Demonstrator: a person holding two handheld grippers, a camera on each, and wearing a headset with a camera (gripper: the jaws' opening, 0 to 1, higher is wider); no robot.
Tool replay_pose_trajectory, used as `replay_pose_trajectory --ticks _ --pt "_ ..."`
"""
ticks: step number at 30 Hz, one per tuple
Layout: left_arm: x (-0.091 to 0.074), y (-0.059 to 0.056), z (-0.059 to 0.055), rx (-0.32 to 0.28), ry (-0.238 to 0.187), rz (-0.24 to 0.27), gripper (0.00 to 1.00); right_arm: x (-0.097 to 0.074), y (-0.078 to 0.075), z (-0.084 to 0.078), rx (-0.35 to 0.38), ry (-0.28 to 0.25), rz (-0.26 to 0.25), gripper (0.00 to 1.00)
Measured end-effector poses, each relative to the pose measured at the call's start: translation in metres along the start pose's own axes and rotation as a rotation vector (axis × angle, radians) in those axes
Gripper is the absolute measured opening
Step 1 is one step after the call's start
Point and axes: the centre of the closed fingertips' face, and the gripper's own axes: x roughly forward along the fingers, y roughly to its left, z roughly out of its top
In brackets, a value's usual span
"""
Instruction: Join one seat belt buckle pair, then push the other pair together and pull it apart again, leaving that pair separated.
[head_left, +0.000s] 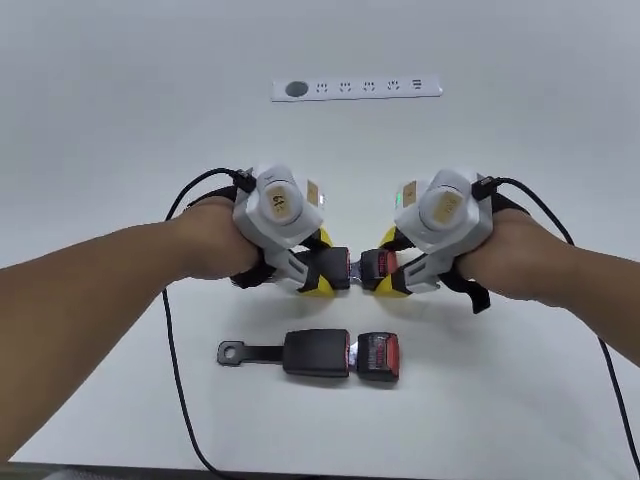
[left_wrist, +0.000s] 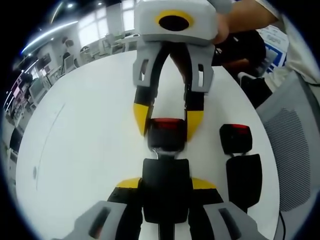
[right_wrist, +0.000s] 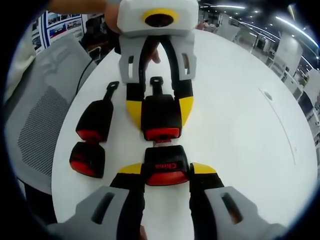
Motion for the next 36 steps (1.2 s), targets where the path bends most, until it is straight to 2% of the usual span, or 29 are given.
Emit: replay_pose_trajectory --ticks 5,6,9,16,22,27,30,36 --pt "0.000 0.001 -0.001 -0.006 -0.007 0.003 0.34 -0.008 0.000 -0.006 0.005 -0.002 -0.001 0.33" --pt "0.000 0.001 -0.001 -0.005 -0.005 0.003 0.34 -0.006 -0.001 -0.008 0.016 -0.016 0.000 0.33" --pt "0.000 0.000 0.000 -0.003 0.004 0.004 0.34 -0.003 -0.002 -0.008 0.009 -0.012 -0.005 0.34" --pt "0.000 0.000 0.000 -0.005 0.000 0.001 0.34 -0.008 -0.001 -0.010 0.022 -0.018 -0.008 0.34" --pt "0.000 0.000 0.000 -0.001 0.004 0.000 0.35 -0.023 0.001 -0.030 0.015 -0.008 -0.012 0.34" --pt "-0.001 -0.001 0.001 0.002 0.002 0.000 0.35 -0.034 0.000 -0.048 0.038 0.001 -0.015 0.35" --pt "-0.001 0.000 0.001 0.003 0.010 0.000 0.35 -0.041 -0.006 -0.063 0.039 0.019 -0.021 0.35" --pt "-0.001 0.001 0.001 -0.001 0.007 0.001 0.35 -0.057 -0.005 -0.079 0.071 0.034 -0.028 0.35"
